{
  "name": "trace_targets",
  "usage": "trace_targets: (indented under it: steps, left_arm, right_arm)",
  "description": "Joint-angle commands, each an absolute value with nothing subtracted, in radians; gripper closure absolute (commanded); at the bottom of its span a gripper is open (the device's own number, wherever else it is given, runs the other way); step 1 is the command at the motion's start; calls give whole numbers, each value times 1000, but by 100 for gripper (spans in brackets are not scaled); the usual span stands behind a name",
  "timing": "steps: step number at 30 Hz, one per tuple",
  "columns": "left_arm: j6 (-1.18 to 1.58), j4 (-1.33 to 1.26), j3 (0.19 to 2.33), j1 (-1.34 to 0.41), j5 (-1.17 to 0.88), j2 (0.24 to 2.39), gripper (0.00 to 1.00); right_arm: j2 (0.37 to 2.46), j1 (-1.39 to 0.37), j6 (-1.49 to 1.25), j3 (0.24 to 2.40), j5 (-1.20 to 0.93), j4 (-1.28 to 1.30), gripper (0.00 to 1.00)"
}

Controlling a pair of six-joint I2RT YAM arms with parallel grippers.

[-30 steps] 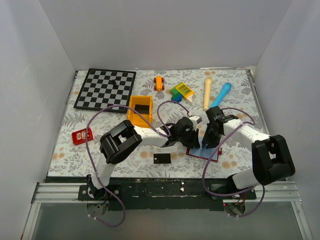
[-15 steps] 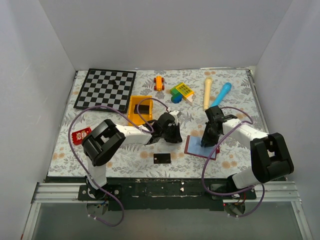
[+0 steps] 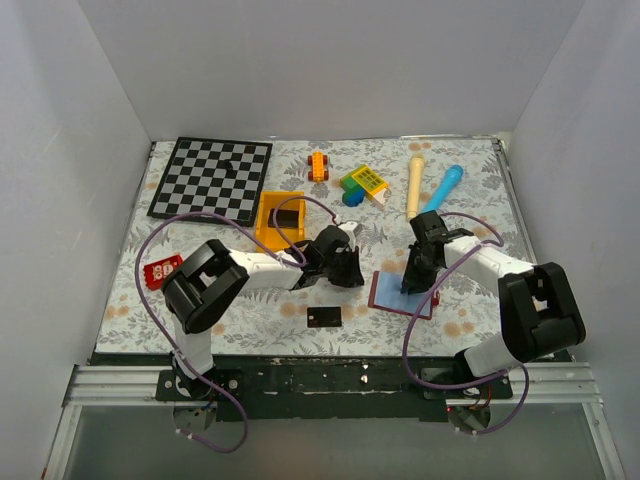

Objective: Put the credit cards into the card holder
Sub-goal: Open the card holder at the center of the board.

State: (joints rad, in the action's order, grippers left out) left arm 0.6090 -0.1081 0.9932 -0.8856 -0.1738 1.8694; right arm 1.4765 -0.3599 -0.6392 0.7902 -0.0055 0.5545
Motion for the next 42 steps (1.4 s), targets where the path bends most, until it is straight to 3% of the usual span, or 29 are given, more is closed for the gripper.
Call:
trace_targets:
  steps: [1, 12, 23, 42]
  left_arm:
    - [586, -126, 1048, -899, -213, 1821, 100]
    - [594, -109, 1108, -959, -215, 1910, 100]
    - [601, -60, 1074, -957, -92, 1873, 100]
    - [580, -32, 1149, -971, -144, 1970, 100]
  right_arm:
    - [1505, -360, -618, 821, 26, 567, 74]
    - [1516, -360, -615, 828, 54, 591, 75]
    - [1514, -360, -615, 827, 52, 588, 75]
    - [1516, -360, -615, 831, 51, 589, 75]
